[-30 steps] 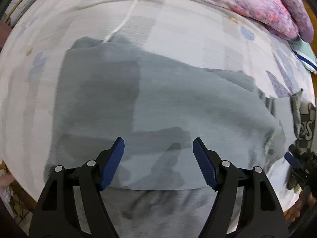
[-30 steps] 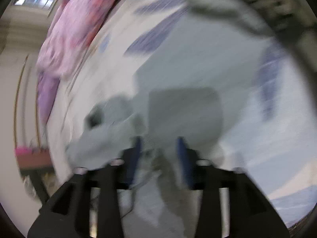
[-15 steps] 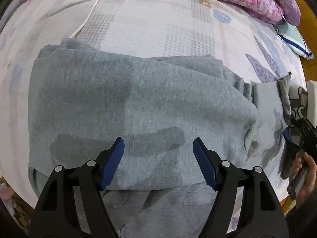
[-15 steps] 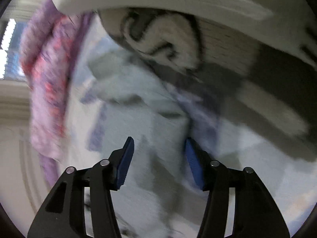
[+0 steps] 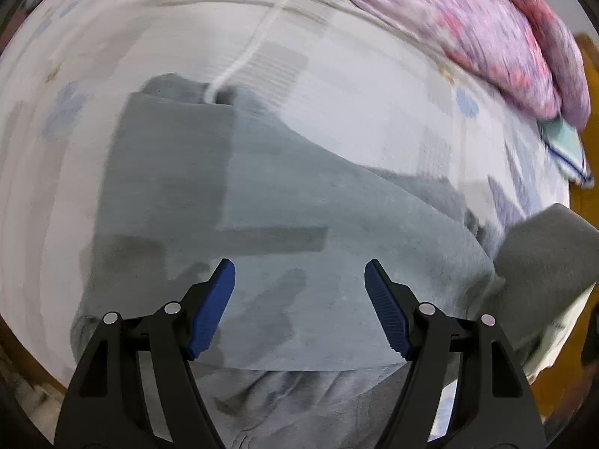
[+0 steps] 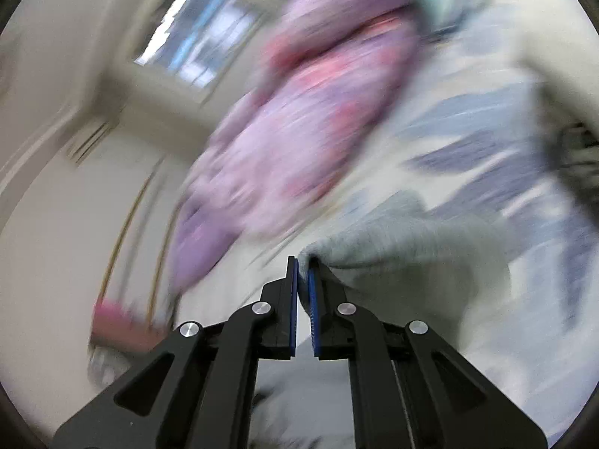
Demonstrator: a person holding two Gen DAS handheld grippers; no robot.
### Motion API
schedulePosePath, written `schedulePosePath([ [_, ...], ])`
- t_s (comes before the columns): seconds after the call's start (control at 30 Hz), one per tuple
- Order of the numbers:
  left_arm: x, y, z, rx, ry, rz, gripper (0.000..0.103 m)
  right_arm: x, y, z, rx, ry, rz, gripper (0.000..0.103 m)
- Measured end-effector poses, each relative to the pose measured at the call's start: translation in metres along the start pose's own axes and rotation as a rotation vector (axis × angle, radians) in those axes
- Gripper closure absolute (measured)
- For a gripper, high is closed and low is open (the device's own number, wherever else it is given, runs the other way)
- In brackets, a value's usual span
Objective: Fold large clothes
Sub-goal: 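Release the sleeve from the right gripper onto the folded hoodie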
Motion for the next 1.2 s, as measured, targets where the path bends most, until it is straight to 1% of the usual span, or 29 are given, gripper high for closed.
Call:
schedulePosePath([
  [0.07,-0.010,0.004,-0.018,-0.049,-0.010,0.012,0.030,0.024,-0.029,-0.040,-0.053,0.066,-0.085,0.098],
  [0.1,-0.015,0.007,-0.029,-0.079,-0.018,0.019,0.030,0.043,-0.055,-0.065,-0.106,0.087,-0.156,0.098],
  [0.17,-0.022,0.009,-0.047,-0.113,-0.015,0.035,0.030,0.073,-0.101,-0.089,-0.176,0.063,-0.285,0.097],
  [0.2,-0.025,0.009,-0.056,-0.120,-0.004,0.042,0.030,0.089,-0.125,-0.096,-0.215,0.031,-0.346,0.095],
  [0.23,-0.027,0.009,-0.065,-0.118,0.018,0.046,0.030,0.111,-0.155,-0.096,-0.237,-0.013,-0.415,0.094],
  [0.3,-0.030,0.008,-0.082,-0.110,0.051,0.046,0.030,0.143,-0.198,-0.080,-0.215,-0.085,-0.556,0.093],
  [0.33,-0.031,0.007,-0.088,-0.107,0.056,0.044,0.030,0.156,-0.218,-0.067,-0.170,-0.116,-0.625,0.093],
  [0.37,-0.032,0.005,-0.093,-0.103,0.058,0.042,0.030,0.161,-0.230,-0.057,-0.111,-0.112,-0.651,0.093],
  [0.4,-0.033,0.003,-0.096,-0.092,0.061,0.038,0.030,0.160,-0.235,-0.051,-0.082,-0.126,-0.653,0.093],
  [0.47,-0.033,0.001,-0.099,-0.069,0.058,0.036,0.030,0.146,-0.230,-0.049,-0.047,-0.117,-0.600,0.090],
  [0.53,-0.034,-0.004,-0.090,-0.007,0.049,0.045,0.030,0.127,-0.220,-0.051,-0.029,-0.111,-0.555,0.077],
  [0.6,-0.035,-0.011,-0.077,0.059,0.026,0.050,0.030,0.103,-0.209,-0.049,-0.026,-0.110,-0.512,0.073],
  [0.67,-0.036,-0.022,-0.053,0.140,-0.008,0.050,0.030,0.082,-0.198,-0.044,-0.027,-0.130,-0.471,0.071],
  [0.7,-0.036,-0.028,-0.044,0.173,-0.018,0.049,0.030,0.066,-0.192,-0.038,-0.018,-0.145,-0.444,0.070],
  [0.73,-0.035,-0.038,-0.027,0.235,-0.032,0.047,0.030,0.061,-0.186,-0.033,-0.013,-0.169,-0.422,0.070],
  [0.77,-0.034,-0.045,-0.015,0.275,-0.044,0.045,0.030,0.047,-0.181,-0.025,-0.012,-0.205,-0.398,0.070],
  [0.83,-0.027,-0.063,0.011,0.348,-0.069,0.026,0.030,0.023,-0.174,-0.004,0.012,-0.285,-0.358,0.057],
  [0.87,-0.021,-0.075,0.025,0.388,-0.082,0.006,0.030,0.020,-0.173,0.001,0.026,-0.299,-0.348,0.057],
  [0.9,-0.016,-0.086,0.039,0.422,-0.089,-0.013,0.030,0.010,-0.171,0.015,0.052,-0.322,-0.339,0.057],
  [1.0,-0.001,-0.115,0.065,0.468,-0.106,-0.047,0.030,0.001,-0.170,0.043,0.118,-0.354,-0.343,0.057],
  [1.13,0.017,-0.144,0.100,0.540,-0.077,-0.045,0.030,-0.017,-0.172,0.071,0.186,-0.357,-0.345,0.057],
  [1.2,0.033,-0.153,0.111,0.555,-0.036,-0.060,0.030,-0.023,-0.173,0.080,0.216,-0.350,-0.347,0.057],
])
Point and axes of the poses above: each gripper's, at about its wrist camera, not at the fingertips, and x roughly the way its jaws point, z to its right, y to its top, the point moved 3 cm from there along x, roughly the way its jaws point, and after that the axes turned 8 degrees about -x, right-handed, at the moved point
